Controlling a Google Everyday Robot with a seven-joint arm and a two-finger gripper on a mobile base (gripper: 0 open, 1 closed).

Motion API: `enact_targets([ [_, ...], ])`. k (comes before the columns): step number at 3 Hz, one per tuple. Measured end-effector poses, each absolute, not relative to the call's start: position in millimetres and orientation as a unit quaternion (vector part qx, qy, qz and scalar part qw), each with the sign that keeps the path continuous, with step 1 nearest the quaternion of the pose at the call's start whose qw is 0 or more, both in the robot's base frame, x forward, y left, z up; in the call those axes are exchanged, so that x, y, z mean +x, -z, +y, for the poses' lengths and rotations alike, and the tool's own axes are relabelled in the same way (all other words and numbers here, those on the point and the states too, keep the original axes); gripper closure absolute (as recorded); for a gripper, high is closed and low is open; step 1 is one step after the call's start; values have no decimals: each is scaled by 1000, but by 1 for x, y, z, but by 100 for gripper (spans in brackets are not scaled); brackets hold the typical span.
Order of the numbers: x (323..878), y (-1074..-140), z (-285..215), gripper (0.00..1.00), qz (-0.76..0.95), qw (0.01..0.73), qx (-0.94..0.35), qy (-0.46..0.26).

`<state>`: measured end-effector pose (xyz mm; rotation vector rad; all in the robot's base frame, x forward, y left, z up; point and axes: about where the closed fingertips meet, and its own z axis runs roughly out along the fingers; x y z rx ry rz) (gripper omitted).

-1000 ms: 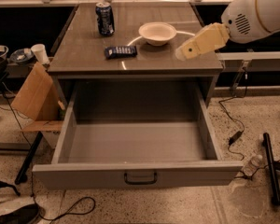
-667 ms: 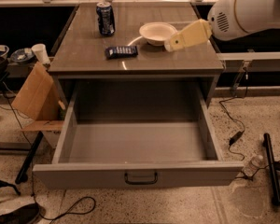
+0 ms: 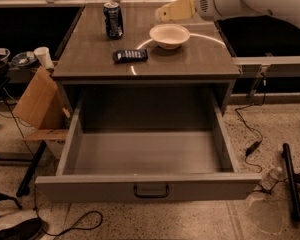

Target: Place pepsi can into top drawer

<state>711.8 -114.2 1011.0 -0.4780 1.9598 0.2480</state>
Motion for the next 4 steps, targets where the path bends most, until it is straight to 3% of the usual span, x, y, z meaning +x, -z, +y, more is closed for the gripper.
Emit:
enact_targets([
  [2,788,-1057,-27,0,770,575,-244,-128],
  [4,799,-1030,5,0,771,571,-251,-128],
])
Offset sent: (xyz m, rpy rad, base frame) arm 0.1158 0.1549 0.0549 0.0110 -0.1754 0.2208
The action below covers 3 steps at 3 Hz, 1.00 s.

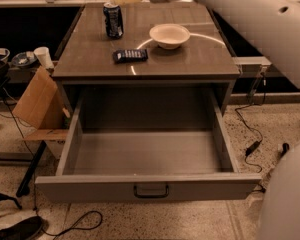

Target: Place pepsi can into top drawer

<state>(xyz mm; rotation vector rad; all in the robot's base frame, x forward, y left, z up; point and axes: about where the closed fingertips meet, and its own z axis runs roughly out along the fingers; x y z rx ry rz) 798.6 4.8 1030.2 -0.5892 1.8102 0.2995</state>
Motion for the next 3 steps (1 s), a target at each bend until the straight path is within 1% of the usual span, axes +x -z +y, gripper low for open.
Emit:
enact_targets([
  [1,811,-992,39,0,772,564,-261,-136],
  [2,847,-927,75,0,770,551,-278,-161],
  [3,847,-927,75,0,770,551,-278,-161],
])
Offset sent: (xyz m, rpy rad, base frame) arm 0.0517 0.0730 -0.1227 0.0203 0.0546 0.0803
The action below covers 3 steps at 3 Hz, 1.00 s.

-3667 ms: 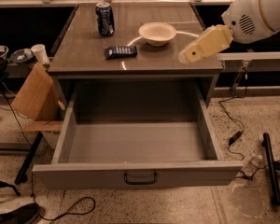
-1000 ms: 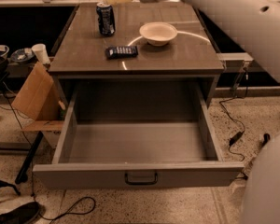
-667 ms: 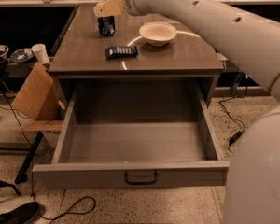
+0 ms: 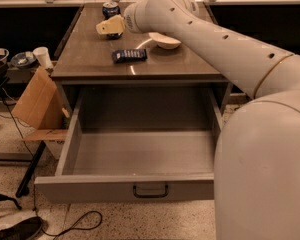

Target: Place pepsi can into top drawer

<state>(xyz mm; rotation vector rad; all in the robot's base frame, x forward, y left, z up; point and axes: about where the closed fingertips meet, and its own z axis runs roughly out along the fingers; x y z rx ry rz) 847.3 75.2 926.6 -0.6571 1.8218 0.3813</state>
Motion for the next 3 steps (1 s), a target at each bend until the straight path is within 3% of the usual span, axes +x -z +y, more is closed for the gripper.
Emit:
enact_targets([
  [2,861,-913,85,0,766,559,-273,-159],
  [3,893,-905,95,0,756,582,-257,-154],
])
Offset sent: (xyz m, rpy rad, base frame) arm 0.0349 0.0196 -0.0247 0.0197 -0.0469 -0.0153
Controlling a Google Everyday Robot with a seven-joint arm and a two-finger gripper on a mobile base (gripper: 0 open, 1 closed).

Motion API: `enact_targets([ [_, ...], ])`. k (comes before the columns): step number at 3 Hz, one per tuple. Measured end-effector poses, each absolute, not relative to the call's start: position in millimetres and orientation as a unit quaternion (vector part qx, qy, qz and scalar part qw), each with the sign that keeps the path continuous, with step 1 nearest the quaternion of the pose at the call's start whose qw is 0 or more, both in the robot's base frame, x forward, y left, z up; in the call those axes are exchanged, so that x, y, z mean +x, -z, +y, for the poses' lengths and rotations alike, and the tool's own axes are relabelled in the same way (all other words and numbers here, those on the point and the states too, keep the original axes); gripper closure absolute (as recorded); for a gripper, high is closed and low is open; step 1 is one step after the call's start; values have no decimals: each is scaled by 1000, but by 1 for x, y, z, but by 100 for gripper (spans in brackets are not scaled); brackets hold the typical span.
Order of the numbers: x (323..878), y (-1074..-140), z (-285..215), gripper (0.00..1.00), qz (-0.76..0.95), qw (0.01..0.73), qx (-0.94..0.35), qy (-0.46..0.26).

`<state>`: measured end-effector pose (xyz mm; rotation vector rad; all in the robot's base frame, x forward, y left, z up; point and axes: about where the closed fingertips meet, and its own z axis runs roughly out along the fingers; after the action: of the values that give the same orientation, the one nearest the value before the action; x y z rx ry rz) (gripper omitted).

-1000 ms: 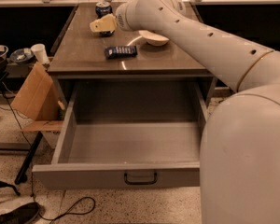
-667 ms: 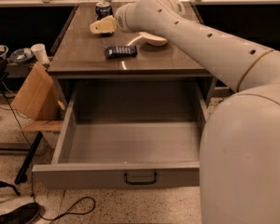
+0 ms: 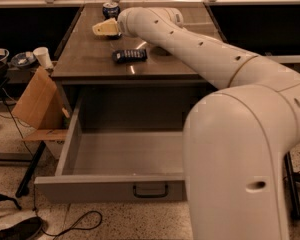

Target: Place pepsi can into top drawer

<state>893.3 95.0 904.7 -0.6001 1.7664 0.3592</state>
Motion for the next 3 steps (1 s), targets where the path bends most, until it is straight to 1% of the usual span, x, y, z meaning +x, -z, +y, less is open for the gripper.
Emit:
enact_targets([
  [1,915,-907,97,0,748,598,-247,-146],
  [3,960,-898,138,0,744,595,-265,-147],
])
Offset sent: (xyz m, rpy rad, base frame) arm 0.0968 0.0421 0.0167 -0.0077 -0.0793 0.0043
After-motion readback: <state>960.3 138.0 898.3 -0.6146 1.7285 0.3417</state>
